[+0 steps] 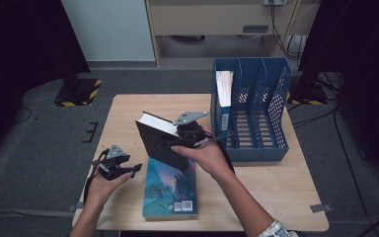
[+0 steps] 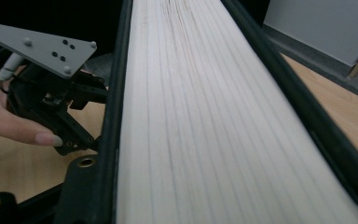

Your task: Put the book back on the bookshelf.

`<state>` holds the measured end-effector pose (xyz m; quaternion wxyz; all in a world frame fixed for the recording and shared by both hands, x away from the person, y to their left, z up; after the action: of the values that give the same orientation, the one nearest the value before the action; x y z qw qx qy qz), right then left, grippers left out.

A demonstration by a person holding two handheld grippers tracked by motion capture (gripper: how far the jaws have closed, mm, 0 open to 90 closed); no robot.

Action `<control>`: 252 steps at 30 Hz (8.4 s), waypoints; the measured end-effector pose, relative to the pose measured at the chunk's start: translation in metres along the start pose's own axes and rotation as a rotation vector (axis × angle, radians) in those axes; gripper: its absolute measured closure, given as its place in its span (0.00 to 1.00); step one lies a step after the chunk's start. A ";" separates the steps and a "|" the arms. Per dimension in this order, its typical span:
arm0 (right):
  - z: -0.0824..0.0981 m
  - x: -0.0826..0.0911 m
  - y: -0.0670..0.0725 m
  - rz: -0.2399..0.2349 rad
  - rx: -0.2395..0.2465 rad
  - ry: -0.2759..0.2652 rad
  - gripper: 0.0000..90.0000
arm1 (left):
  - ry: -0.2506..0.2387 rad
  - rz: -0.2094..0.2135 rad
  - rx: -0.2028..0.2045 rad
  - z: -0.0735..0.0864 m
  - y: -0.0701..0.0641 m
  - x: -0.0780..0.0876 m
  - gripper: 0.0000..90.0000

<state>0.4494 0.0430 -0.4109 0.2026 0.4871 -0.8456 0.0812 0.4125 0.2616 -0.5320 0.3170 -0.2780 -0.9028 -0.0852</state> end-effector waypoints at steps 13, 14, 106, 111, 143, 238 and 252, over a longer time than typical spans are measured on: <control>-0.007 0.000 -0.016 -0.016 -0.179 -0.003 0.57 | 0.064 0.004 0.054 0.024 0.014 -0.008 0.16; -0.008 0.000 -0.019 -0.017 -0.198 0.000 0.57 | 0.066 0.005 0.065 0.025 0.015 -0.009 0.14; 0.030 0.138 -0.044 0.084 -0.412 -0.084 0.59 | 0.054 -0.025 -0.012 0.047 0.014 -0.017 0.00; 0.038 0.152 -0.045 0.099 -0.422 -0.097 0.59 | 0.054 -0.025 -0.012 0.047 0.014 -0.017 0.00; 0.034 0.234 -0.073 0.245 -0.488 -0.227 0.59 | 0.055 -0.022 -0.015 0.047 0.014 -0.017 0.00; 0.036 0.252 -0.251 0.696 -0.503 -0.119 0.59 | 0.048 -0.020 -0.016 0.047 0.014 -0.017 0.00; 0.039 0.233 -0.262 0.732 -0.497 -0.104 0.59 | 0.048 -0.020 -0.017 0.047 0.014 -0.017 0.00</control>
<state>0.5602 -0.2887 -0.3631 0.2286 0.0954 -0.9653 -0.0829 0.4067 0.2810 -0.5798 0.3353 -0.2697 -0.8968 -0.1027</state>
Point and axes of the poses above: each handheld gripper's, and its own axes: x roughly backward along the jaws, z roughly out of its underside, y roughly to its left, the point moved 6 cm from there along -x, roughly forward along the jaws, and after that the axes turned 5 degrees about -y, right-handed, at the moved point
